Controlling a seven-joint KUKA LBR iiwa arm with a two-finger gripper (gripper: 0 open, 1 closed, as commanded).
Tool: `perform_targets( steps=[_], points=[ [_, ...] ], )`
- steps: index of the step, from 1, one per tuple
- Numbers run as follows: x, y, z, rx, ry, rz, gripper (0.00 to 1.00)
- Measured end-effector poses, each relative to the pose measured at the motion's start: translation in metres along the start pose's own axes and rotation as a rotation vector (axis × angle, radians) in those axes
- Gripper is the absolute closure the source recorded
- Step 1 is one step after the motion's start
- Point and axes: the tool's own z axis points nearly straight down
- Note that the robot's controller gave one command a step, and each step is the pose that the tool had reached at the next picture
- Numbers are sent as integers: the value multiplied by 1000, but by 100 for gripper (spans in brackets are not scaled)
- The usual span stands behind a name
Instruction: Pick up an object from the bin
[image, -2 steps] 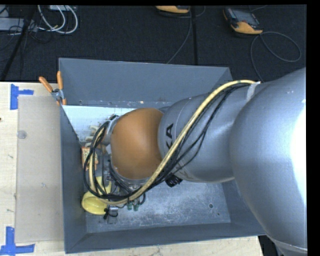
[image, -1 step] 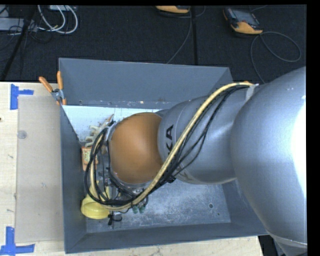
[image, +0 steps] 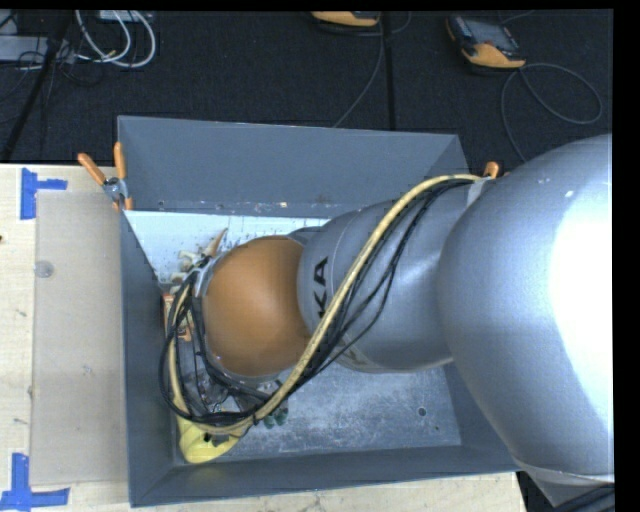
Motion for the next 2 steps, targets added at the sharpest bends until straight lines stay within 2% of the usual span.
perform_targets(
  steps=[1,2],
  points=[
    [0,0,0,0,0,1,100],
    [1,0,-16,0,0,-35,100]
  ],
)
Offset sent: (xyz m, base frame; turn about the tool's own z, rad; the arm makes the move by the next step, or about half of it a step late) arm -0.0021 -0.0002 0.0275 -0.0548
